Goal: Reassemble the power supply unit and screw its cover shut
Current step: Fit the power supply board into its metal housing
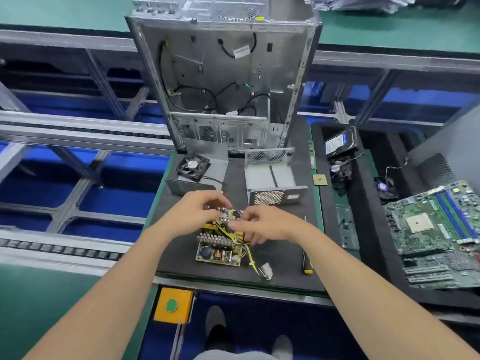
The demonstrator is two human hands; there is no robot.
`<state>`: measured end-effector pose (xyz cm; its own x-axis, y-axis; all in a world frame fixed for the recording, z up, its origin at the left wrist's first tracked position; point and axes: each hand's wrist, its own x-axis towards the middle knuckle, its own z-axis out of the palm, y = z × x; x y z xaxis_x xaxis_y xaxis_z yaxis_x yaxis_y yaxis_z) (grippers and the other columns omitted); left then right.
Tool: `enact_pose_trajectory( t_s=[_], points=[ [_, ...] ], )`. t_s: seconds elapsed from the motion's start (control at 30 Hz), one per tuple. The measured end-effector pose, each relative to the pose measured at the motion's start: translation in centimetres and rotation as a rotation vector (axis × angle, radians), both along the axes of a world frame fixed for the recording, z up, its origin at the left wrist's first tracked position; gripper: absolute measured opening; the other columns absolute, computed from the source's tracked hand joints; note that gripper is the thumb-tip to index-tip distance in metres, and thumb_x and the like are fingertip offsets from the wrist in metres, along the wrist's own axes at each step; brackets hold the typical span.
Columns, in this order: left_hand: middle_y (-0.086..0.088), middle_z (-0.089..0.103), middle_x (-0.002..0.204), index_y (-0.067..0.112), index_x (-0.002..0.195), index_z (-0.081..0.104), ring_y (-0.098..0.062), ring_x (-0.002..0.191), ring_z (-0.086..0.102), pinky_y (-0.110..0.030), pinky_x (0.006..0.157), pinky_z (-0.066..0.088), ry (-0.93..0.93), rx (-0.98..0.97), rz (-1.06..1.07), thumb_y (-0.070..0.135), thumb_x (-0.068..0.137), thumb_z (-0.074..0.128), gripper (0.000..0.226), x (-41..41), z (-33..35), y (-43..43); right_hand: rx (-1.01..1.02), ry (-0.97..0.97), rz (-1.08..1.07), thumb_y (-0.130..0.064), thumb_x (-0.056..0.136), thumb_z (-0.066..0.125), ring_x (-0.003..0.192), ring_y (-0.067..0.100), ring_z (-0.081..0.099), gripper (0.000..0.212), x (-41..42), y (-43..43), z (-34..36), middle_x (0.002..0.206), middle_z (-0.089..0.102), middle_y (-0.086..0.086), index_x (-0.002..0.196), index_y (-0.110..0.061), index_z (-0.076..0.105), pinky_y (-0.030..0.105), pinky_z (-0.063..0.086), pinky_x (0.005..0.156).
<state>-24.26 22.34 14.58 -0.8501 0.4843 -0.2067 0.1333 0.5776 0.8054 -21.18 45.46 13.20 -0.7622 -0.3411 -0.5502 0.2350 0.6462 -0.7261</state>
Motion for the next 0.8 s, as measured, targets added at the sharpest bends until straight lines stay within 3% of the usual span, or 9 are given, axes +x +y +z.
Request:
enact_pose_trajectory(
  t_s=[0.13,0.23,0.37,0.47,0.53,0.6,0.67,0.73,0.8],
  points=[
    [0.017,0.059,0.138,0.035,0.106,0.072,-0.004,0.133,0.049,-0.044,0.114,0.038,0.01,-0.025,-0.24,0.003,0.077,0.07,0.043,-1.1,-0.8,-2.4,0.214,-0.179,0.305,-0.068,0.073,0.083,0.081,0.01,0.075,0.076,0.1,-1.3,0.4,0.108,0.069,-0.001,0.125,-0.023,0.051,0.037,0.062,0.083],
    [0.022,0.04,0.152,0.041,0.11,0.066,-0.002,0.141,0.038,-0.042,0.118,0.032,0.045,-0.117,-0.355,0.008,0.076,0.073,0.048,-1.8,-1.6,-3.2,0.276,-0.125,0.335,-0.041,0.088,0.081,0.099,0.021,0.071,0.056,-0.2,-1.7,0.4,0.098,0.077,-0.001,0.127,-0.018,0.048,0.045,0.053,0.099],
    [0.023,0.032,0.153,0.048,0.12,0.054,0.001,0.144,0.031,-0.035,0.117,0.031,0.061,-0.082,-0.371,0.03,0.079,0.081,0.052,-2.4,-2.7,-3.5,0.05,-0.245,0.167,-0.023,0.099,0.069,0.092,0.03,0.077,0.027,-0.7,-1.2,1.0,0.095,0.076,-0.001,0.114,-0.011,0.051,0.045,0.056,0.086],
    [0.027,0.024,0.154,0.052,0.125,0.046,-0.003,0.147,0.021,-0.035,0.117,0.027,0.076,-0.133,-0.377,0.059,0.073,0.084,0.065,-2.6,-3.7,-3.4,-0.018,-0.204,0.039,-0.029,0.104,0.062,0.071,0.028,0.076,0.014,-1.3,-0.2,1.8,0.064,0.064,-0.005,0.1,-0.019,0.054,0.039,0.058,0.073],
    [0.028,0.025,0.148,0.053,0.127,0.04,-0.003,0.142,0.028,-0.035,0.114,0.035,0.057,-0.125,-0.338,0.07,0.065,0.085,0.078,-2.4,-4.3,-3.3,0.077,-0.088,-0.023,-0.036,0.103,0.06,0.059,0.025,0.072,0.014,-1.8,0.0,2.0,0.056,0.058,-0.007,0.096,-0.024,0.057,0.038,0.058,0.063],
    [0.031,0.024,0.142,0.056,0.128,0.033,0.006,0.131,0.037,-0.029,0.101,0.045,0.044,-0.1,-0.317,0.072,0.059,0.087,0.089,-2.1,-4.9,-3.1,0.282,0.13,-0.049,-0.04,0.1,0.061,0.065,0.023,0.071,0.016,-2.3,-0.2,2.0,0.067,0.065,-0.007,0.094,-0.026,0.063,0.03,0.049,0.055],
    [0.034,0.019,0.14,0.061,0.126,0.026,0.014,0.124,0.037,-0.017,0.087,0.044,0.065,-0.109,-0.328,0.072,0.054,0.089,0.096,-1.8,-5.4,-2.9,0.426,0.267,-0.126,-0.039,0.096,0.067,0.085,0.026,0.068,0.018,-2.5,-0.6,1.3,0.09,0.071,0.001,0.096,-0.021,0.067,0.031,0.049,0.063],
    [0.035,0.017,0.139,0.065,0.124,0.023,0.008,0.122,0.041,-0.014,0.083,0.042,0.095,-0.14,-0.328,0.069,0.054,0.09,0.097,-1.6,-5.8,-2.8,0.523,0.264,-0.186,-0.042,0.095,0.069,0.093,0.029,0.066,0.026,-2.2,-1.1,0.5,0.102,0.069,0.007,0.1,-0.017,0.066,0.036,0.055,0.075],
    [0.032,0.023,0.136,0.066,0.123,0.025,-0.007,0.12,0.046,-0.024,0.09,0.046,0.105,-0.169,-0.294,0.064,0.056,0.09,0.094,-1.5,-6.2,-2.6,0.584,0.188,-0.179,-0.05,0.095,0.066,0.08,0.03,0.067,0.035,-1.9,-1.4,0.0,0.097,0.067,0.007,0.096,-0.015,0.061,0.037,0.058,0.072]
  ],
)
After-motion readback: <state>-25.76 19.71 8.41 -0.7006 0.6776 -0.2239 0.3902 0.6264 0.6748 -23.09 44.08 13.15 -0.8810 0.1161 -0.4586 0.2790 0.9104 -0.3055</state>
